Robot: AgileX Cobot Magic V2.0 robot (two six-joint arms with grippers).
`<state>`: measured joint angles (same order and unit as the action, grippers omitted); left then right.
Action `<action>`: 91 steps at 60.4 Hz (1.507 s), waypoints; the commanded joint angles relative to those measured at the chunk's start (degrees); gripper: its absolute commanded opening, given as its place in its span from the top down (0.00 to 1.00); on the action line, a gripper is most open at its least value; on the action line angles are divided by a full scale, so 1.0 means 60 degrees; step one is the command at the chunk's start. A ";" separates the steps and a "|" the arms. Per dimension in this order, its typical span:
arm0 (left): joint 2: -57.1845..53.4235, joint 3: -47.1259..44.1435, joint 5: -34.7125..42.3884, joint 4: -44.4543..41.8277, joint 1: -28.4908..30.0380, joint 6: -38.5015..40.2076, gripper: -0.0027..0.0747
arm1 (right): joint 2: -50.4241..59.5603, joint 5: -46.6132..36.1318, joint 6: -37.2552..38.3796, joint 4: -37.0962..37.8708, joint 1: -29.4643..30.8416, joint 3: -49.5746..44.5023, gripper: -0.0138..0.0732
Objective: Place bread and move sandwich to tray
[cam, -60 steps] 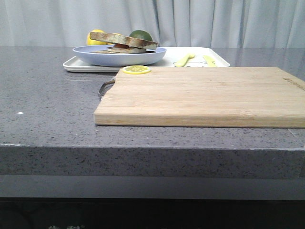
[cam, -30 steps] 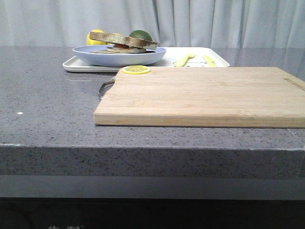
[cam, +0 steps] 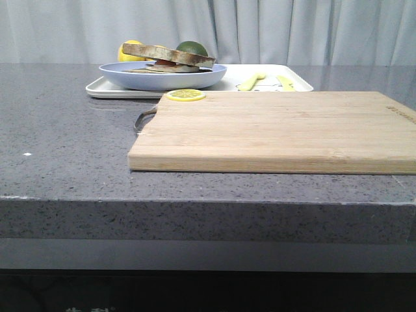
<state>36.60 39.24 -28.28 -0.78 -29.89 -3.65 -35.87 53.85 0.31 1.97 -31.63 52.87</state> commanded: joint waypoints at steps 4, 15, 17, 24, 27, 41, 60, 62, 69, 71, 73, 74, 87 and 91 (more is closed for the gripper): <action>-0.0970 -0.1135 0.2308 -0.0124 0.1104 0.0087 0.99 | -0.0001 -0.0592 0.0030 0.0129 0.0051 0.0204 0.92; -0.3049 -0.3855 0.4584 -0.0124 0.2655 0.0087 0.99 | -0.0001 -0.0592 0.0030 0.0129 0.0051 0.0204 0.92; -0.3373 -0.4245 0.4940 -0.0124 0.2839 0.0087 0.99 | -0.0001 -0.0592 0.0030 0.0129 0.0051 0.0204 0.92; -0.4780 -0.5709 0.5586 0.0190 0.3649 0.0087 0.99 | -0.0001 -0.0592 0.0030 0.0129 0.0051 0.0204 0.92; -0.5264 -0.6089 0.5586 0.0409 0.3956 0.0087 0.99 | -0.0001 -0.0592 0.0030 0.0129 0.0051 0.0204 0.92; -0.6311 -0.6603 0.4805 0.0914 0.4479 0.0087 0.99 | -0.0011 -0.0564 0.0030 0.0129 0.0051 0.0193 0.92; -0.6333 -0.6603 0.4713 0.0914 0.4479 0.0087 0.99 | 0.0004 -0.0552 0.0030 0.0129 0.0051 0.0194 0.92; -0.6333 -0.6603 0.4713 0.0914 0.4479 0.0087 0.99 | 0.0004 -0.0552 0.0030 0.0129 0.0051 0.0194 0.92; -0.6333 -0.6603 0.4713 0.0914 0.4479 0.0087 0.99 | 0.0004 -0.0552 0.0030 0.0129 0.0051 0.0194 0.92; -0.6333 -0.6603 0.4713 0.0914 0.4479 0.0087 0.99 | 0.0004 -0.0552 0.0030 0.0129 0.0051 0.0194 0.92; -0.6333 -0.6603 0.4713 0.0914 0.4479 0.0087 0.99 | 0.0004 -0.0552 0.0030 0.0129 0.0051 0.0194 0.92; -0.6333 -0.6603 0.4713 0.0914 0.4479 0.0087 0.99 | 0.0004 -0.0552 0.0030 0.0129 0.0051 0.0194 0.92; -0.6333 -0.6603 0.4713 0.0914 0.4479 0.0087 0.99 | 0.0004 -0.0552 0.0030 0.0129 0.0051 0.0194 0.92; -0.6333 -0.6603 0.4713 0.0914 0.4479 0.0087 0.99 | 0.0004 -0.0552 0.0030 0.0129 0.0051 0.0194 0.92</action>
<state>-0.18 -0.10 -4.72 4.20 -3.18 -3.55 -35.66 54.30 0.39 2.06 -31.63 52.67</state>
